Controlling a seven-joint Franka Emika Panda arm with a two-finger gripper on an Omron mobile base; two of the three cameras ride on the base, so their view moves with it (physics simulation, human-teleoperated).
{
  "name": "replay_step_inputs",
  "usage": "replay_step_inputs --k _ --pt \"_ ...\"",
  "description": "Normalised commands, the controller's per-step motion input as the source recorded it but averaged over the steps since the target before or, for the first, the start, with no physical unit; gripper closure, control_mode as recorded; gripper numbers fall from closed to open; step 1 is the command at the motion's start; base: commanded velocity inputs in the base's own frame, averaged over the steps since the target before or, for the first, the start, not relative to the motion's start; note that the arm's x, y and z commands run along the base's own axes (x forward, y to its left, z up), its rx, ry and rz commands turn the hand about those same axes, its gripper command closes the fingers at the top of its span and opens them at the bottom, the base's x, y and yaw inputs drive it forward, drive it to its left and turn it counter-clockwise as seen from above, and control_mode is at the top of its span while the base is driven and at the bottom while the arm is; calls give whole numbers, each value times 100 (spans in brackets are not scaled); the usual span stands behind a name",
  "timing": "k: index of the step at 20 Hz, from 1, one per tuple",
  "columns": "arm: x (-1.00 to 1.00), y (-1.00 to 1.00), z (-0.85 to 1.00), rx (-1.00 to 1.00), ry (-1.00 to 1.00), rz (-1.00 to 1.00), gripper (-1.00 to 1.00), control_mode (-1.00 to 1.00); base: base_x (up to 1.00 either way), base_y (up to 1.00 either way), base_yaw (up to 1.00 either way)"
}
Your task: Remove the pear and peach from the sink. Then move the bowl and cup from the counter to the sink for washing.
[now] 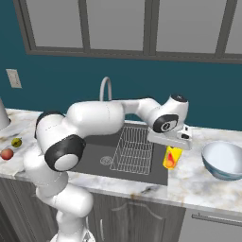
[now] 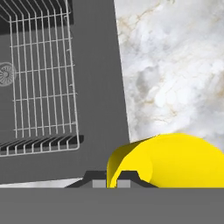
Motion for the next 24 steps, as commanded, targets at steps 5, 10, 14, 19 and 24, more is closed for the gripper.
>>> replay_step_inputs --k 5,10,14,19,24 --pt "-18 36 17 0 -2 -1 100 -100 0 0 0" --pt "-19 37 16 0 -3 -1 100 -100 0 0 0" --pt "-17 36 12 -2 -5 0 100 -100 0 0 0" --pt "-12 35 9 -8 -10 0 100 -100 0 0 0" --pt "-12 41 10 -8 -8 0 100 -100 0 0 0"
